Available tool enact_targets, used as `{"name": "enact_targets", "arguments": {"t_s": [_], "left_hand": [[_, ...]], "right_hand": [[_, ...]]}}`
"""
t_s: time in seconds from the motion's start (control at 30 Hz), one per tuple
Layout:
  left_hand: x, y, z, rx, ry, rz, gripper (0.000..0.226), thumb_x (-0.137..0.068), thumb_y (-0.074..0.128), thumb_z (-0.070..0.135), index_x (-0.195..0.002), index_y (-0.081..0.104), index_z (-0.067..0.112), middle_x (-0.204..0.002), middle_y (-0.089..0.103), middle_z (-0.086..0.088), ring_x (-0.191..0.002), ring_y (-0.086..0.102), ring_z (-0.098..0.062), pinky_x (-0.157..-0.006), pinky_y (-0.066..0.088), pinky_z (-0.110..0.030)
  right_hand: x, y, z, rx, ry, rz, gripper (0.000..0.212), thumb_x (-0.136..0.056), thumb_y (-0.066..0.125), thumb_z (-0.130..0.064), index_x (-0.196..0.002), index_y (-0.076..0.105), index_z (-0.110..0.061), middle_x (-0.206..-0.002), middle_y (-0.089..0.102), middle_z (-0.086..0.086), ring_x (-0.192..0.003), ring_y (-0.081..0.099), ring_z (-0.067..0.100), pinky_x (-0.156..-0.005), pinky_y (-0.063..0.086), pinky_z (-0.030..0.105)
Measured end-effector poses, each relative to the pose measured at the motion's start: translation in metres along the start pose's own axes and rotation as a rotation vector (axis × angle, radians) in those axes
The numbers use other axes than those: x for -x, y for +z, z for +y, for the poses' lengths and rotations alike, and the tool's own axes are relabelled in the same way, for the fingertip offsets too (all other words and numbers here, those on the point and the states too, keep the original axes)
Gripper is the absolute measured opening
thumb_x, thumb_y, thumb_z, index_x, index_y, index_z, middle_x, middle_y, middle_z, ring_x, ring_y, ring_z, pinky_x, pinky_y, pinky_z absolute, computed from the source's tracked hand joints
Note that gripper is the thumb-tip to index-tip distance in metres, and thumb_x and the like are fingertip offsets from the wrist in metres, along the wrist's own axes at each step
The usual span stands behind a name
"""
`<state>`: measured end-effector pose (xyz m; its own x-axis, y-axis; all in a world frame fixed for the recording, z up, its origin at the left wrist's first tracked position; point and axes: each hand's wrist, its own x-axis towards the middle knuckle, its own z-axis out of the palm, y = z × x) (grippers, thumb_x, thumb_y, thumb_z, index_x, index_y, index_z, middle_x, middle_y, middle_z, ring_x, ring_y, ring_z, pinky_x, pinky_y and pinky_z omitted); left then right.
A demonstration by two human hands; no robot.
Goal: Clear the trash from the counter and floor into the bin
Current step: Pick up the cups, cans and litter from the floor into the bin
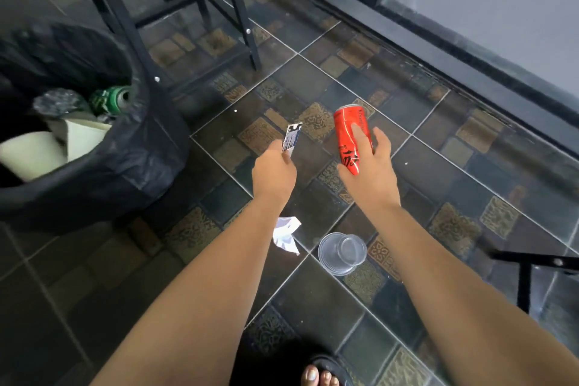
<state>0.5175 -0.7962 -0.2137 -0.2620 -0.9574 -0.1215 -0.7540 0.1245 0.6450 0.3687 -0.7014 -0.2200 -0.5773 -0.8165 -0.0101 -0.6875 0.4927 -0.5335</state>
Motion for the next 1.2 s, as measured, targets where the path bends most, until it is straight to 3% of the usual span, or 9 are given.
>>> {"name": "enact_targets", "arguments": {"t_s": [0.1, 0.23, 0.4, 0.5, 0.57, 0.67, 0.9, 1.07, 1.2], "left_hand": [[0.001, -0.031, 0.006, 0.118, -0.005, 0.092, 0.025, -0.100, 0.045, 0.018, -0.121, 0.056, 0.012, -0.111, 0.068, -0.014, -0.103, 0.060, -0.038, -0.081, 0.042, -0.038], [0.007, -0.084, 0.011, 0.273, 0.002, 0.292, 0.056, -0.098, 0.046, 0.018, -0.150, 0.028, 0.034, -0.118, 0.068, -0.011, -0.100, 0.062, -0.037, -0.086, 0.049, -0.044], [0.012, -0.164, -0.006, 0.294, 0.144, 0.541, 0.074, -0.097, 0.046, 0.010, -0.151, 0.013, 0.048, -0.109, 0.068, 0.003, -0.074, 0.059, -0.013, -0.065, 0.046, -0.028], [0.012, -0.209, -0.035, 0.258, 0.230, 0.635, 0.074, -0.092, 0.044, -0.004, -0.152, 0.027, 0.036, -0.130, 0.061, 0.006, -0.102, 0.058, -0.007, -0.080, 0.038, -0.003], [0.011, -0.233, -0.058, 0.192, 0.235, 0.661, 0.075, -0.087, 0.042, -0.014, -0.149, 0.037, 0.026, -0.144, 0.052, 0.001, -0.132, 0.045, -0.011, -0.104, 0.033, -0.012], [0.012, -0.256, -0.093, 0.086, 0.127, 0.709, 0.074, -0.084, 0.044, -0.018, -0.146, 0.043, 0.022, -0.148, 0.046, -0.008, -0.141, 0.034, -0.024, -0.115, 0.028, -0.034], [0.007, -0.269, -0.160, -0.459, -0.013, 0.443, 0.063, -0.094, 0.045, 0.006, -0.152, 0.029, 0.023, -0.157, 0.030, -0.011, -0.147, 0.020, -0.028, -0.119, 0.010, -0.042], [0.005, -0.265, -0.171, -0.477, -0.056, 0.323, 0.054, -0.098, 0.029, 0.036, -0.150, 0.036, 0.022, -0.158, 0.030, -0.005, -0.148, 0.017, -0.024, -0.119, 0.012, -0.045], [0.013, -0.261, -0.177, -0.558, 0.060, 0.368, 0.055, -0.099, 0.023, 0.040, -0.145, 0.045, 0.021, -0.153, 0.040, -0.003, -0.146, 0.023, -0.023, -0.119, 0.011, -0.048]], "right_hand": [[-0.005, -0.005, -0.033, -0.035, -0.099, 0.078, 0.072, -0.087, 0.067, -0.034, -0.147, 0.027, -0.036, -0.149, 0.024, 0.003, -0.125, 0.048, 0.028, -0.095, 0.047, 0.045], [-0.015, -0.009, -0.092, -0.152, -0.218, 0.166, 0.068, -0.085, 0.068, -0.034, -0.144, 0.036, -0.025, -0.142, 0.034, 0.002, -0.119, 0.051, 0.023, -0.093, 0.049, 0.042], [-0.025, -0.001, -0.186, -0.328, -0.410, 0.201, 0.064, -0.085, 0.068, -0.028, -0.141, 0.039, -0.017, -0.141, 0.038, 0.005, -0.125, 0.043, 0.015, -0.095, 0.048, 0.042], [-0.022, 0.011, -0.245, -0.377, -0.533, 0.172, 0.064, -0.086, 0.066, -0.028, -0.143, 0.039, -0.015, -0.143, 0.038, 0.007, -0.129, 0.039, 0.014, -0.098, 0.045, 0.036], [-0.017, 0.021, -0.277, -0.373, -0.589, 0.147, 0.064, -0.088, 0.065, -0.030, -0.144, 0.038, -0.015, -0.146, 0.037, 0.007, -0.133, 0.038, 0.017, -0.103, 0.042, 0.035], [-0.010, 0.035, -0.311, -0.349, -0.668, 0.106, 0.064, -0.089, 0.063, -0.031, -0.146, 0.038, -0.016, -0.148, 0.035, 0.007, -0.136, 0.036, 0.021, -0.106, 0.039, 0.037], [-0.005, 0.068, -0.344, -0.122, -0.670, -0.016, 0.065, -0.091, 0.061, -0.039, -0.149, 0.034, -0.026, -0.153, 0.031, 0.004, -0.135, 0.035, 0.027, -0.102, 0.040, 0.044], [-0.001, 0.082, -0.352, -0.030, -0.590, -0.066, 0.066, -0.093, 0.056, -0.046, -0.151, 0.030, -0.029, -0.159, 0.018, 0.006, -0.140, 0.028, 0.028, -0.105, 0.036, 0.046], [0.012, 0.088, -0.352, 0.015, -0.555, -0.032, 0.055, -0.100, 0.042, -0.042, -0.150, 0.033, -0.022, -0.160, 0.020, 0.008, -0.143, 0.025, 0.028, -0.112, 0.028, 0.044]]}}
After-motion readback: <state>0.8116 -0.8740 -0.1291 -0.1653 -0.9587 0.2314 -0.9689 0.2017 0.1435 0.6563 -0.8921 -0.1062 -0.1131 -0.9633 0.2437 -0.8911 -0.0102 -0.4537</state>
